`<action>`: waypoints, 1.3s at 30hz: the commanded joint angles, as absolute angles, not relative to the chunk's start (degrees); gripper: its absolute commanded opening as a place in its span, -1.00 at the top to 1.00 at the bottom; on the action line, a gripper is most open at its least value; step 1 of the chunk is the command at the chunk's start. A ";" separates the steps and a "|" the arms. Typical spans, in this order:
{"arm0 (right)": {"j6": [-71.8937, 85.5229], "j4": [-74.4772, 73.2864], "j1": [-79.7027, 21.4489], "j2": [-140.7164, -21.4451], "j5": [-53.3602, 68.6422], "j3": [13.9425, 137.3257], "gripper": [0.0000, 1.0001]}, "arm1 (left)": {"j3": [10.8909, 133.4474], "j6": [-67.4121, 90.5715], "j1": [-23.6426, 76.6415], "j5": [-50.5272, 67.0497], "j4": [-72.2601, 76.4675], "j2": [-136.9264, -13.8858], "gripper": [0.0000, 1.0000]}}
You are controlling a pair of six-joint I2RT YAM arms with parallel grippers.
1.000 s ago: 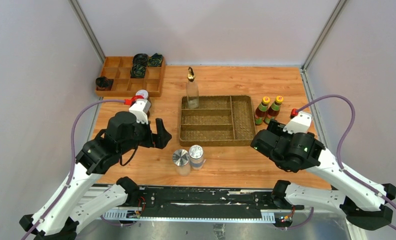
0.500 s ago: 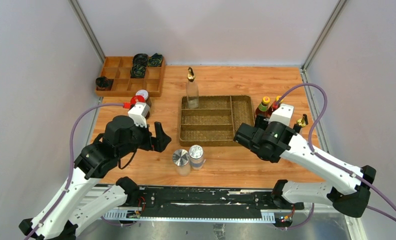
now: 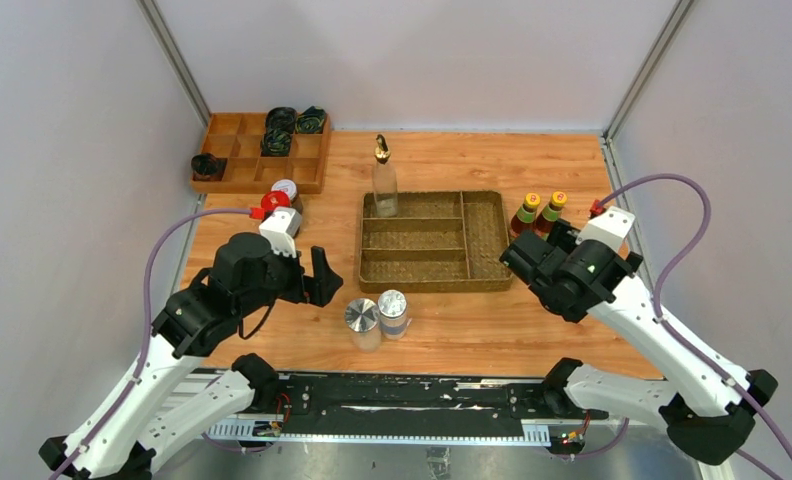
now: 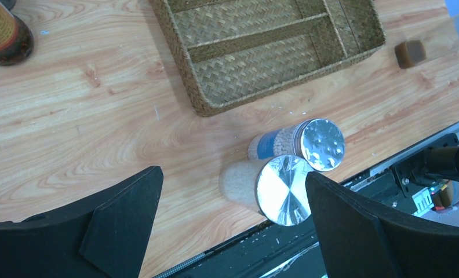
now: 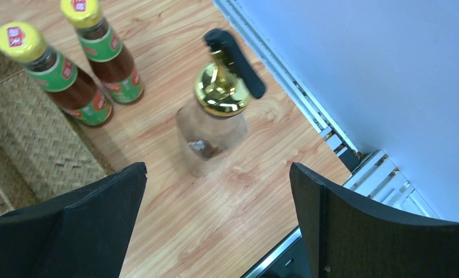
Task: Organize the condiment bottles
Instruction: Pick up the bottle from the center of the board.
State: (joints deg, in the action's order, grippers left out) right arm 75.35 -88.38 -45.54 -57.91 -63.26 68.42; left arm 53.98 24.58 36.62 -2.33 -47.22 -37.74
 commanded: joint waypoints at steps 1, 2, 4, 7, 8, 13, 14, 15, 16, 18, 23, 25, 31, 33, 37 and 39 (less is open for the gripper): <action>74.40 -91.94 -41.77 -55.98 -66.60 66.80 -1.00 | 53.70 23.55 37.02 -1.76 -46.24 -38.22 -1.00; 74.28 -91.93 -41.36 -55.84 -66.71 66.61 -1.00 | 53.70 23.55 37.00 -1.68 -46.17 -38.36 -1.00; 74.35 -91.68 -40.82 -55.88 -66.80 66.17 -1.00 | 53.62 23.63 37.02 -1.67 -46.06 -38.41 -1.00; 73.48 -90.10 -40.30 -56.27 -67.02 65.31 -0.99 | 53.73 23.73 37.00 -1.67 -46.05 -38.48 -1.00; 73.00 -89.34 -40.10 -56.52 -67.10 64.97 -0.97 | 53.70 23.73 37.05 -1.67 -46.05 -38.38 -1.00; 71.82 -86.01 -38.22 -57.66 -68.04 62.91 -0.94 | 53.43 23.86 37.00 -1.58 -46.13 -37.71 -1.00; 71.25 -84.84 -38.12 -57.82 -68.29 62.33 -0.95 | 53.32 23.94 37.00 -1.58 -46.12 -37.57 -1.00; 70.63 -83.58 -38.02 -57.82 -68.64 61.86 -0.95 | 53.18 23.99 37.00 -1.54 -46.12 -37.40 -1.00; 69.96 -82.07 -37.84 -57.75 -68.83 61.43 -0.95 | 52.99 23.99 37.00 -1.46 -46.14 -37.38 -1.00; 67.60 -77.86 -37.78 -57.43 -69.31 60.45 -0.94 | 52.87 23.95 37.00 -1.41 -46.14 -37.38 -1.00; 65.39 -73.08 -37.25 -57.61 -71.12 58.85 -0.94 | 52.81 23.65 37.00 -1.48 -46.10 -37.42 -1.00; 65.58 -72.26 -36.97 -57.75 -72.06 58.14 -0.94 | 52.76 23.49 37.00 -1.57 -46.14 -37.45 -1.00; 65.34 -69.26 -35.25 -57.30 -73.43 56.02 -0.93 | 52.47 23.21 37.00 -1.74 -46.14 -37.79 -1.00; 65.18 -68.36 -34.76 -57.29 -73.80 55.48 -0.92 | 52.47 23.13 37.00 -1.76 -46.14 -37.86 -1.00; 64.86 -66.65 -33.96 -57.47 -74.79 54.74 -0.90 | 52.54 23.01 37.00 -1.76 -46.12 -37.84 -1.00; 64.19 -65.28 -33.80 -57.65 -75.56 54.30 -0.90 | 52.49 23.03 37.00 -1.76 -46.14 -37.88 -1.00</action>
